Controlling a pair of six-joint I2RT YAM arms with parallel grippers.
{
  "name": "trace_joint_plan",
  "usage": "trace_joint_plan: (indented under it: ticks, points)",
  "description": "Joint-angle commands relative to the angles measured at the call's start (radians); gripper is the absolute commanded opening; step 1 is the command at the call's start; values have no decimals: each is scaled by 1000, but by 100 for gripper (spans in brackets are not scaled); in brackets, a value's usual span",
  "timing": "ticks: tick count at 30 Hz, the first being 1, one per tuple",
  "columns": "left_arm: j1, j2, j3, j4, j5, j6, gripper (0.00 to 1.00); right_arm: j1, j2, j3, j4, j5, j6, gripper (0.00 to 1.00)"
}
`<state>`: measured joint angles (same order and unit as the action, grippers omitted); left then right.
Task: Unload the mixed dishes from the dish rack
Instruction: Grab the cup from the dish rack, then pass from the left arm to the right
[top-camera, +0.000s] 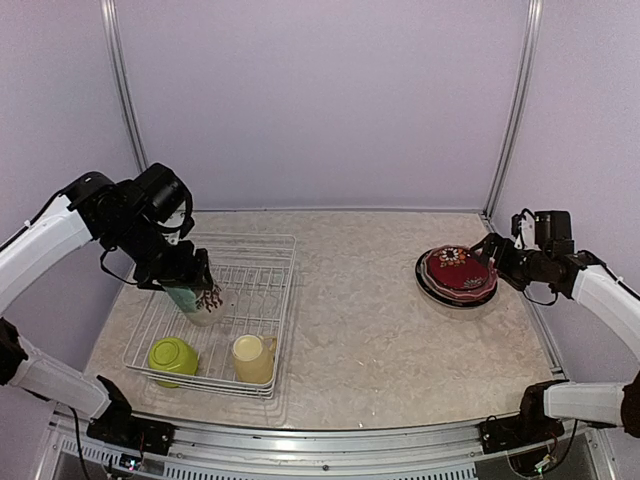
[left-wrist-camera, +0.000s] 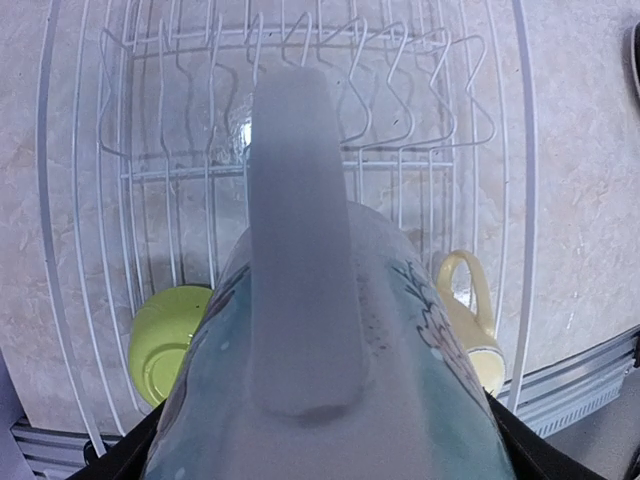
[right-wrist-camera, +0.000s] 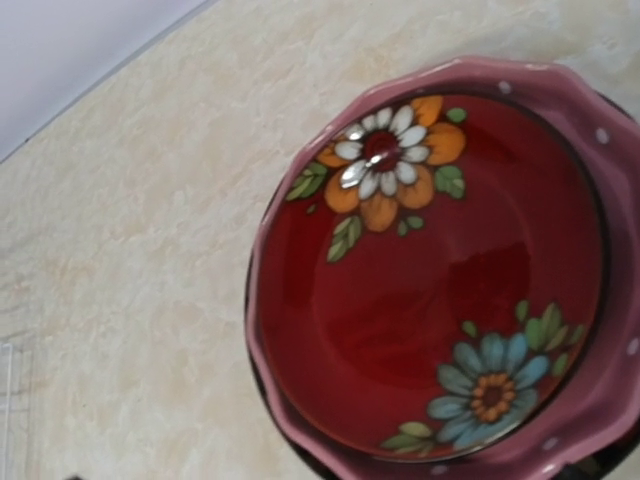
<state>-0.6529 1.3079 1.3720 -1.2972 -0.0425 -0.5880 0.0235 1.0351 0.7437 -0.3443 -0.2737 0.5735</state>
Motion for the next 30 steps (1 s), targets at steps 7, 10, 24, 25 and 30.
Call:
trace_joint_plan:
  ticks: [7,10,24,25,30]
  points:
    - [167,-74,193,253,327,113,50,155,29,-11,98,-3,103,100]
    - [190,-42,222,364,422,109,50,246,66,-9,163,2,157,100]
    - [261,217,229,771,774,-81,46,629,453,122,944,-219,470,100]
    - [264,231,219,797,802,-97,46,645,484,129,1022,-236,501,100]
    - [267,279,154,933,911,-165,46,699,624,212,1190,-278,563,99]
